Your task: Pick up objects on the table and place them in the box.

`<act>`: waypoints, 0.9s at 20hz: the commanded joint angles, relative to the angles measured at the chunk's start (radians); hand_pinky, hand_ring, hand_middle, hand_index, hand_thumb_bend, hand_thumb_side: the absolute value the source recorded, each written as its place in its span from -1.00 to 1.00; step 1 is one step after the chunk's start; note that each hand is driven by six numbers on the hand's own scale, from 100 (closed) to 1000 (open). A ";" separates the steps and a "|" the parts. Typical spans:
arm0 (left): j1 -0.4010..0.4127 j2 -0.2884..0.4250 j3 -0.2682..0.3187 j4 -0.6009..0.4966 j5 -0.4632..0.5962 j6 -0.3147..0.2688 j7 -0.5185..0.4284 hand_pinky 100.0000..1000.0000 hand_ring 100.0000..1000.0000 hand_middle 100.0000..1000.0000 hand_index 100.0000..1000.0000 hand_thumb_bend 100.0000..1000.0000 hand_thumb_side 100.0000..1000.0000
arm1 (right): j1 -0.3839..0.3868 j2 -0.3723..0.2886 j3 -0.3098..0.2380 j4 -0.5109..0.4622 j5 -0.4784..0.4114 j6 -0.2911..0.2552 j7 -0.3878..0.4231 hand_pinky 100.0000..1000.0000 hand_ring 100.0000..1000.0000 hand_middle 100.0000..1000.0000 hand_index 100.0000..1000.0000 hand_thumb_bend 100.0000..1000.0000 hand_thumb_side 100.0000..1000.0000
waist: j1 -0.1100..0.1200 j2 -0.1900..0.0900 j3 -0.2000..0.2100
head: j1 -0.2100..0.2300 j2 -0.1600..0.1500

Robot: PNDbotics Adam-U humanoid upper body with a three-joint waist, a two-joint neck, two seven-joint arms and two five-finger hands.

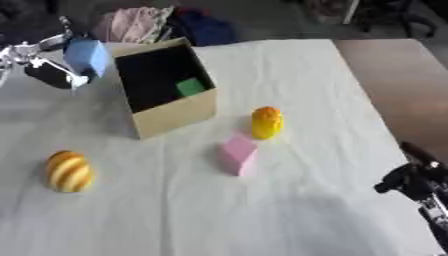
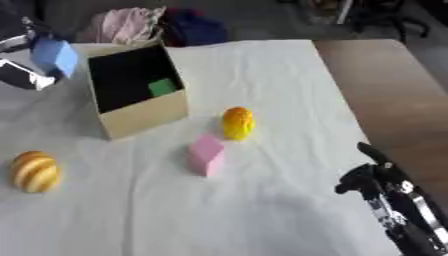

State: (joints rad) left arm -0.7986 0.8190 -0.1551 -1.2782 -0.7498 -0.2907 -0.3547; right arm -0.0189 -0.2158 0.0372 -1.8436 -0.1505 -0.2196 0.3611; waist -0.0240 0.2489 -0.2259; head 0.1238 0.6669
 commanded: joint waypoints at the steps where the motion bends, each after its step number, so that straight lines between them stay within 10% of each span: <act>1: -0.030 0.019 -0.022 -0.094 0.076 -0.007 0.008 0.13 -0.11 -0.17 0.43 -1.00 -0.67 | -0.009 -0.013 -0.007 -0.014 0.003 -0.002 0.007 0.25 0.06 0.05 0.92 -1.00 -0.01 | 0.015 -0.024 -0.002 | -0.002 -0.011; 18: -0.021 -0.069 -0.150 -0.084 0.002 -0.052 -0.210 0.64 0.60 0.64 0.93 -0.94 -0.52 | -0.007 -0.008 -0.004 -0.008 0.000 -0.002 0.021 0.26 0.06 0.05 0.93 -1.00 -0.02 | 0.011 -0.037 -0.012 | -0.003 -0.010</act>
State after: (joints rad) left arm -0.8081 0.7311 -0.3071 -1.3511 -0.7347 -0.3413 -0.5485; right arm -0.0187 -0.2148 0.0379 -1.8430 -0.1505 -0.2198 0.3785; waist -0.0237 0.2459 -0.2388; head 0.1216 0.6668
